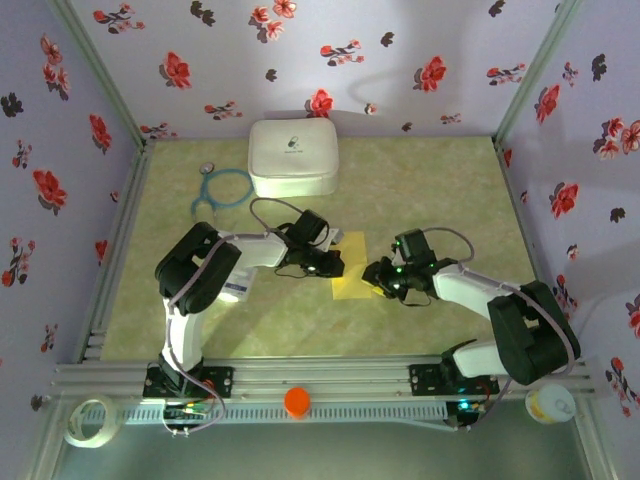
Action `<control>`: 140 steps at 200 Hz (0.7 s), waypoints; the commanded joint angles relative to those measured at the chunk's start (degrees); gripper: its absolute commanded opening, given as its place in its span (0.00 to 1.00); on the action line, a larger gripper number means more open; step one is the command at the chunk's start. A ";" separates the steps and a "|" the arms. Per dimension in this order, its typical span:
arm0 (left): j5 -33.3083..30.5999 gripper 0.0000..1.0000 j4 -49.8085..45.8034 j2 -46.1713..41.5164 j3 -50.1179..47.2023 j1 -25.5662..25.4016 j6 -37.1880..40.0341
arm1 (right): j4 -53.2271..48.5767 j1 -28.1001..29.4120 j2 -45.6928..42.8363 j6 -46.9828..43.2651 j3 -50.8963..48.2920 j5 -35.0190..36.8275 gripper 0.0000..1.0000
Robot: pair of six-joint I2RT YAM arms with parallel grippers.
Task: Fold a paper plane with a square sheet of paper (pick it up from the middle)
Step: Fold the triangle a second time at the center of the table, then turn over the paper at the center of the table.
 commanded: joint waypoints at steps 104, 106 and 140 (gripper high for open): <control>-1.28 0.02 -3.86 -0.34 -0.69 0.25 -0.23 | -4.46 3.17 4.09 -0.17 3.64 2.38 0.37; -1.28 0.02 -3.87 -0.30 -0.68 0.23 -0.23 | -4.39 3.17 4.15 -0.17 3.60 2.42 0.37; -1.27 0.02 -3.61 -0.03 -0.73 0.25 -0.23 | 1.71 3.17 6.45 2.60 3.06 0.40 0.38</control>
